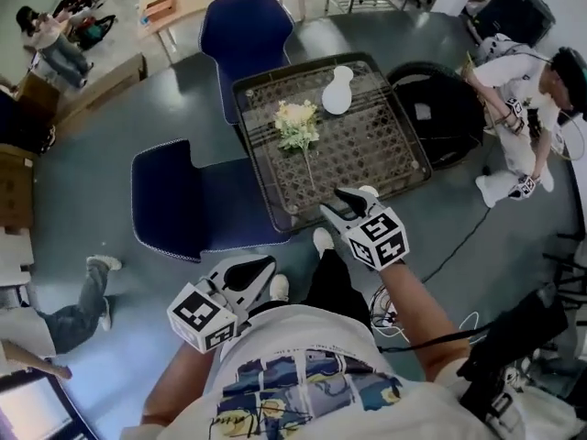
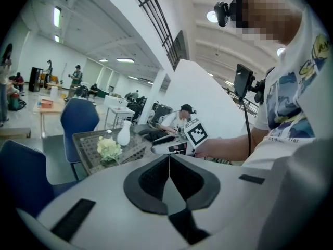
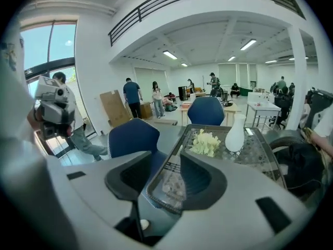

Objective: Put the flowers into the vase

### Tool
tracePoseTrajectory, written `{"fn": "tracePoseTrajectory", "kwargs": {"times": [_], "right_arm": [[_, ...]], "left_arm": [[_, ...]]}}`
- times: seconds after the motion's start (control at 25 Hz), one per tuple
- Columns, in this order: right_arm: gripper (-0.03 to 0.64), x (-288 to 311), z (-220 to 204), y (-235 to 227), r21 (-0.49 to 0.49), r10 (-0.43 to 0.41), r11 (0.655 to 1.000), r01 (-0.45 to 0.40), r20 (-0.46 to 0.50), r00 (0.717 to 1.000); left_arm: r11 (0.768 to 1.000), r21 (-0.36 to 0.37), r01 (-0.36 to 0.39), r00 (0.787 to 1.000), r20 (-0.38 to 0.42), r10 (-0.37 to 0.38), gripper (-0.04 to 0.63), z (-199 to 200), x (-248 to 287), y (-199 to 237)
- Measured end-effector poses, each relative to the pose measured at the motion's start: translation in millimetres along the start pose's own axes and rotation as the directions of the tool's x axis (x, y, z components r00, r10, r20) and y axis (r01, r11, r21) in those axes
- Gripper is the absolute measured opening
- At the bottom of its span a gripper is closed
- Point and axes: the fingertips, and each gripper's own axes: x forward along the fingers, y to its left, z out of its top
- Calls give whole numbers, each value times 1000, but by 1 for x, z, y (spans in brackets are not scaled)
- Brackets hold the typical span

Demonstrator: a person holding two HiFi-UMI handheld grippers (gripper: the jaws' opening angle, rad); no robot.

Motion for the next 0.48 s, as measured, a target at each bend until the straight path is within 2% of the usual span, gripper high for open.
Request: {"fn": "tracePoseTrajectory", "kwargs": {"times": [0.2,0.36,0.48], "right_arm": [[180,81,28,-87,-22,86,996,-88,-75,993],[206,149,46,-147,-32,127,991,-132,-123,984],[216,201,52,-181,-39,142,988,-150,-155,978]], "left_arm": [[985,-86,-148,987,56,153,11,32,36,33],[957,-134,-258,959,86,271,11,56,59,57],[924,-170,-342,930,82,359,11,60,64,71]]}}
